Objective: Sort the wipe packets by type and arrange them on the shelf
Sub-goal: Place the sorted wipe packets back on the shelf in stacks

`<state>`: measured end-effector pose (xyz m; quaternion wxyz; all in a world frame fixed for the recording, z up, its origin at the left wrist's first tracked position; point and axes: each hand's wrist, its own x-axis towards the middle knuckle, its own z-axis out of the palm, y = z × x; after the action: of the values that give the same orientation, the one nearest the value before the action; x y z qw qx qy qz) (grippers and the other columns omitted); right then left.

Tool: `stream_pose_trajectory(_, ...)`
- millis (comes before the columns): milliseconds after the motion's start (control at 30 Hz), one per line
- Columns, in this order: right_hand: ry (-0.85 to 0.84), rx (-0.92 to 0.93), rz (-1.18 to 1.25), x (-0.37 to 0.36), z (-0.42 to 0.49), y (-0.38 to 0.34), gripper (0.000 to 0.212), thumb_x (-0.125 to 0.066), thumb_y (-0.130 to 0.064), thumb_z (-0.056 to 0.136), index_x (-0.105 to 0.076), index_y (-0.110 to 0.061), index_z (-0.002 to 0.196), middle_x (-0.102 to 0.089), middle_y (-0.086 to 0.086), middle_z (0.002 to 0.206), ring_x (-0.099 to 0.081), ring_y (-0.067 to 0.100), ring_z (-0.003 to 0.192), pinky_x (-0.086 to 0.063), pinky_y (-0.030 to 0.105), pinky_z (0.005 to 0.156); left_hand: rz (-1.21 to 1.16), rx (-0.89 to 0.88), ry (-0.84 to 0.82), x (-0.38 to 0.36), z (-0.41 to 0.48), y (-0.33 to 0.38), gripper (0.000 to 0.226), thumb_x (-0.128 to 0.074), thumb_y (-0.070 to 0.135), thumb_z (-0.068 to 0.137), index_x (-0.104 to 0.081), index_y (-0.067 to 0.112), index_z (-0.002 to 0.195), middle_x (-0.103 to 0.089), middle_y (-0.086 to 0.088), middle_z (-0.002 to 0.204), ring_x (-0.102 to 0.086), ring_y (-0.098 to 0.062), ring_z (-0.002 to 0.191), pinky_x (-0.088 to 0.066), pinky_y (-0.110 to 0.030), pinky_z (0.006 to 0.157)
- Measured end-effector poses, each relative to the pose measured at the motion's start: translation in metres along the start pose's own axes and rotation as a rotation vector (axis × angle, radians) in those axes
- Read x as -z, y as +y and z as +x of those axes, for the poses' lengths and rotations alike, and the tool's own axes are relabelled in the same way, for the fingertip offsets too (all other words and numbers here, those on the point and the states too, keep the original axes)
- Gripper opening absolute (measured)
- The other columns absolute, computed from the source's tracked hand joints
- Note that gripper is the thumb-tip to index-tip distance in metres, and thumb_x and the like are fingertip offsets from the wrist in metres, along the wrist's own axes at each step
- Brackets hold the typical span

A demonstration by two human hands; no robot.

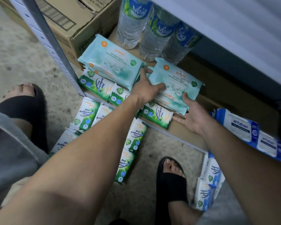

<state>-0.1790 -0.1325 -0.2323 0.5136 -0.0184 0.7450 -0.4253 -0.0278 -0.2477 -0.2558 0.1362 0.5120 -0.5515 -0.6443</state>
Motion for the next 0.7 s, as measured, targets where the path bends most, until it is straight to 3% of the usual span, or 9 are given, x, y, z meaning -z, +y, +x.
stream_pose_trajectory(100, 0.039, 0.029, 0.012, 0.001, -0.006, -0.005, 0.036, -0.064, -0.04, 0.095, -0.057, -0.031, 0.129, -0.073, -0.005, 0.116, -0.07, 0.019, 0.106, -0.05, 0.052, 0.097, -0.049, -0.016, -0.04, -0.004, 0.003, -0.003, 0.081, -0.076, 0.05, 0.059, -0.031, 0.049, 0.127, -0.067, 0.005, 0.121, -0.068, -0.022, 0.105, -0.054, -0.044, 0.096)
stream_pose_trajectory(200, 0.075, 0.077, 0.023, 0.002, -0.017, -0.015, 0.025, -0.066, -0.034, 0.095, -0.056, -0.033, 0.119, -0.07, -0.006, 0.12, -0.067, 0.017, 0.109, -0.048, 0.049, 0.096, -0.069, -0.052, -0.085, -0.007, 0.002, -0.002, 0.088, -0.074, 0.046, 0.065, -0.03, 0.058, 0.14, -0.068, 0.013, 0.125, -0.065, -0.018, 0.114, -0.049, -0.042, 0.104)
stream_pose_trajectory(400, 0.061, 0.124, 0.008, 0.008, -0.057, -0.027, 0.015, -0.063, -0.034, 0.097, -0.055, -0.037, 0.109, -0.066, -0.007, 0.126, -0.066, 0.017, 0.112, -0.05, 0.047, 0.097, -0.104, -0.089, -0.08, 0.0, -0.038, 0.021, 0.084, -0.075, 0.043, 0.069, -0.037, 0.054, 0.143, -0.069, 0.019, 0.121, -0.067, -0.012, 0.111, -0.052, -0.044, 0.101)
stream_pose_trajectory(500, 0.033, 0.152, -0.026, 0.01, -0.09, -0.027, 0.015, -0.062, -0.034, 0.098, -0.055, -0.042, 0.109, -0.066, -0.009, 0.124, -0.066, 0.018, 0.111, -0.052, 0.047, 0.094, -0.117, -0.113, -0.063, 0.009, -0.076, 0.031, 0.079, -0.075, 0.035, 0.084, -0.033, 0.049, 0.15, -0.066, 0.03, 0.115, -0.064, 0.005, 0.107, -0.051, -0.032, 0.102)
stream_pose_trajectory(567, 0.013, 0.175, -0.053, 0.011, -0.115, -0.027, 0.014, -0.06, -0.034, 0.099, -0.056, -0.043, 0.11, -0.066, -0.01, 0.123, -0.066, 0.018, 0.11, -0.053, 0.047, 0.093, -0.136, -0.112, -0.034, 0.013, -0.106, 0.037, 0.074, -0.072, 0.032, 0.09, -0.033, 0.046, 0.151, -0.062, 0.037, 0.104, -0.063, 0.009, 0.094, -0.055, -0.022, 0.089)
stream_pose_trajectory(700, -0.031, 0.179, -0.091, 0.015, -0.168, -0.024, 0.024, -0.061, -0.036, 0.098, -0.056, -0.038, 0.121, -0.066, -0.01, 0.125, -0.065, 0.018, 0.11, -0.055, 0.047, 0.092, -0.175, -0.063, 0.021, 0.023, -0.174, 0.055, 0.065, -0.065, 0.035, 0.092, -0.036, 0.05, 0.149, -0.064, 0.017, 0.12, -0.061, 0.0, 0.084, -0.05, -0.01, 0.06)
